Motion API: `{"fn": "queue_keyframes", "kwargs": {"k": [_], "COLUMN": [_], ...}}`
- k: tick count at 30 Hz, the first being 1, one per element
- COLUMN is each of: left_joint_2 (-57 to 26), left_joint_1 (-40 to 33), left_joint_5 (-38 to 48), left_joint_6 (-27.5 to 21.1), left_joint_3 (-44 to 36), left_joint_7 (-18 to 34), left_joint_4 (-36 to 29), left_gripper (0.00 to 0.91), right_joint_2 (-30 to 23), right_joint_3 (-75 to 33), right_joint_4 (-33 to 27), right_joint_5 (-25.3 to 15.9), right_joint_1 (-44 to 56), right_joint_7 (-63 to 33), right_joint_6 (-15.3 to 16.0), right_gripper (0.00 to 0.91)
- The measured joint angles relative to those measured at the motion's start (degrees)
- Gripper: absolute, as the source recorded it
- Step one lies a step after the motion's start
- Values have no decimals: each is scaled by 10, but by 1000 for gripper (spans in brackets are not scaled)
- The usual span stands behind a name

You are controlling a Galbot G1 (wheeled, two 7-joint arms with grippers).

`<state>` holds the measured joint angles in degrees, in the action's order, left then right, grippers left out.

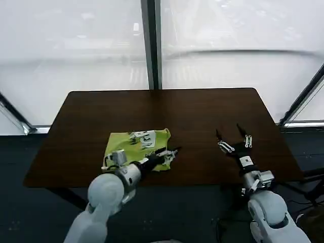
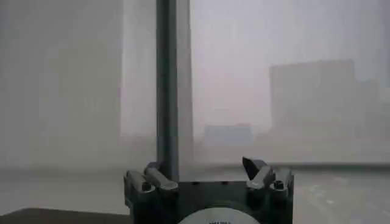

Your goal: Fold and organize the clothes.

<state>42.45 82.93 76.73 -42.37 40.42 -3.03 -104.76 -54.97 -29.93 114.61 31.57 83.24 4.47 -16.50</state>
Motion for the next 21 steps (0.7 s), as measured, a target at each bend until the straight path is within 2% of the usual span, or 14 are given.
{"fn": "queue_keyframes", "kwargs": {"k": [3,4,5,6,9,10,16,21], "left_joint_2": [6,6,6,5,-6,-10,-35,-29], "left_joint_1": [-3,-3,-2,-1,7,11,57,84], "left_joint_5": [-20,-32,-45,-56,-101,-112,-138,-93], "left_joint_6": [0,0,0,1,1,1,1,1], "left_joint_3": [10,15,19,23,42,50,136,192], "left_joint_7": [11,11,11,12,12,12,21,48], "left_joint_4": [-9,-13,-15,-15,-12,-11,-11,-41], "left_gripper": [858,770,741,439,39,0,0,0], "right_joint_2": [-1,-2,-2,-3,-5,-6,-13,-24], "right_joint_3": [2,3,4,5,5,5,7,24], "right_joint_4": [0,1,1,1,1,2,-3,-14], "right_joint_5": [0,0,0,0,0,0,-3,-9], "right_joint_1": [-3,-4,-5,-7,-8,-7,-12,-30], "right_joint_7": [0,-1,-2,-2,-4,-5,-20,-32], "right_joint_6": [0,1,1,2,4,5,15,18], "right_gripper": [878,878,878,878,878,878,878,878]}}
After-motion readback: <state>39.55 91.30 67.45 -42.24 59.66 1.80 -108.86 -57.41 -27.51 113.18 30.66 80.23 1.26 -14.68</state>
